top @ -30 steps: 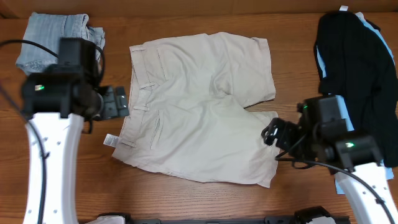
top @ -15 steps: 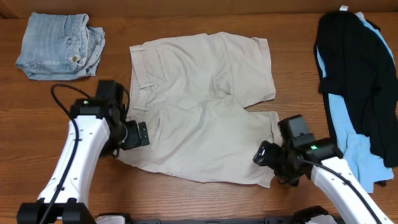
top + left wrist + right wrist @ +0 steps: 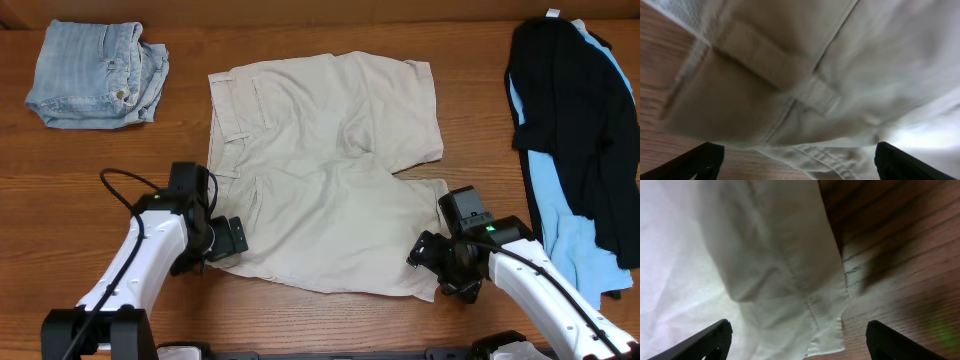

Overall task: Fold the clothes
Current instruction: 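Move both grippers to the bottom edges of the shorts legs, then grasp the leg hems with both grippers and fold them up toward the waistband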

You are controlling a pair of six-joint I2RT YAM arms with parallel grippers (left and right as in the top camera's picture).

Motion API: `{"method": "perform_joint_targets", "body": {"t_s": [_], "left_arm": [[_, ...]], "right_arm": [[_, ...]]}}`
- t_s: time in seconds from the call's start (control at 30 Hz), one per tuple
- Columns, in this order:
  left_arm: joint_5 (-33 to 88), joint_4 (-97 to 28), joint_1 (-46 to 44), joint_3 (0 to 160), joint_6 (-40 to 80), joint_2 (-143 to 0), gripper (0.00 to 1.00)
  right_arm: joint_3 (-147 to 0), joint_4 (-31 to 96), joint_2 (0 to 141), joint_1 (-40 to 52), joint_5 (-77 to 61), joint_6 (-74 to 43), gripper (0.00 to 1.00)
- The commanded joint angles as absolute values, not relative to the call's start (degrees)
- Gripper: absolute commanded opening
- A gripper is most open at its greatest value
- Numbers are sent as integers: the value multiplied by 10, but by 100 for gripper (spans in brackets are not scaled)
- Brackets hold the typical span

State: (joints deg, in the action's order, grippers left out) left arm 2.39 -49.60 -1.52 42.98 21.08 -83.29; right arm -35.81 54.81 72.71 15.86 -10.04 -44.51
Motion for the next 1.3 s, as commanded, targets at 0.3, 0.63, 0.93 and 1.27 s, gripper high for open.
{"method": "perform_joint_targets", "body": {"t_s": [0.3,0.63,0.93,1.27], "left_arm": [[31,-433,-23,399,221,-828,65],[37,-416,-23,410,221,-828,4],[37,-492,-23,520,218,-828,4],[-62,-642,-22,696,201,-828,4]], "right_arm": [[-318,524,728,162,-107,-431,74],[-296,513,728,180,-143,-437,47],[-309,522,728,178,-134,-437,4],[-528,639,726,100,-96,-357,4]]}}
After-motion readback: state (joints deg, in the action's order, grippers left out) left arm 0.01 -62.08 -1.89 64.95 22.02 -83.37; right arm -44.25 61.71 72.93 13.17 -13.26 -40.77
